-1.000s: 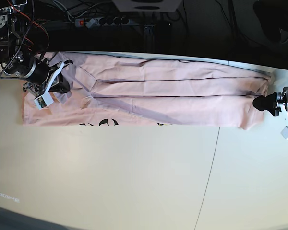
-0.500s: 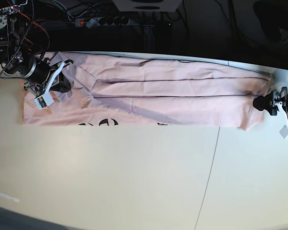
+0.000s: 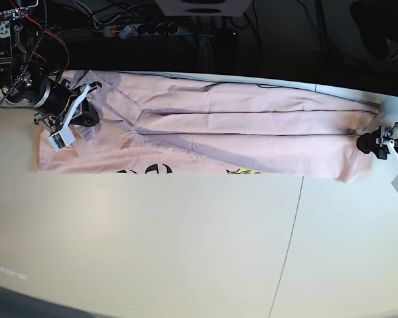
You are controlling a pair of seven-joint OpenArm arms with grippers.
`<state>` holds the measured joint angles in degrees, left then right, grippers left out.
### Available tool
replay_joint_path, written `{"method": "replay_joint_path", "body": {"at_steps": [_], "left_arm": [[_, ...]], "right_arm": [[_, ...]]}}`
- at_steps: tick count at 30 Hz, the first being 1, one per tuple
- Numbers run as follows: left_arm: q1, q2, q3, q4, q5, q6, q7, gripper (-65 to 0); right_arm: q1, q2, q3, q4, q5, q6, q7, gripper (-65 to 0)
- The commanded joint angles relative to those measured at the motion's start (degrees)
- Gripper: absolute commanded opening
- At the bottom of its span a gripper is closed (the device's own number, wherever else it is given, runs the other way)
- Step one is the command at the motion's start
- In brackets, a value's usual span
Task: Fold the T-shirt properly
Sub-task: 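Hold the strip ends with both grippers and pull it taut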
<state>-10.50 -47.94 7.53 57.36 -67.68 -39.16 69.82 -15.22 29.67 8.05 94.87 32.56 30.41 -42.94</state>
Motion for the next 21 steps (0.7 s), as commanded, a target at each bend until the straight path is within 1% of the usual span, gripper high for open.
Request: {"method": "replay_joint_path", "body": {"at_steps": [1, 6, 9, 13, 16, 18, 21], "left_arm": [[-0.92, -1.75, -0.48, 0.26, 0.66, -0.84, 0.44, -17.8], [-1.22, -1.75, -0.48, 0.33, -0.66, -0.84, 0.52, -17.8], [-1.22, -1.75, -0.48, 0.33, -0.31, -0.84, 0.44, -17.8], [-1.22, -1.79, -0.48, 0.33, 3.67, -0.84, -1.09, -17.8], [-1.22, -1.75, -0.48, 0.33, 4.81, -0.84, -1.53, -17.8], [-1.22, -1.75, -0.48, 0.33, 6.78, -0.84, -2.21, -17.8], [-1.25, -1.77, -0.48, 0.33, 7.08, -0.84, -2.54, -17.8]], "right_arm": [[0.57, 0.96, 0.42, 0.70, 0.48, 4.79, 0.31, -65.0], [0.57, 0.96, 0.42, 0.70, 0.48, 4.79, 0.26, -65.0], [0.55, 0.96, 0.42, 0.70, 0.46, 4.79, 0.24, -65.0], [0.57, 0.96, 0.42, 0.70, 0.48, 4.79, 0.26, -65.0], [0.55, 0.94, 0.42, 0.70, 0.48, 4.79, 0.26, -65.0], [0.55, 0.94, 0.42, 0.70, 0.48, 4.79, 0.24, -65.0], [0.57, 0.94, 0.42, 0.70, 0.48, 4.79, 0.26, -65.0]]}}
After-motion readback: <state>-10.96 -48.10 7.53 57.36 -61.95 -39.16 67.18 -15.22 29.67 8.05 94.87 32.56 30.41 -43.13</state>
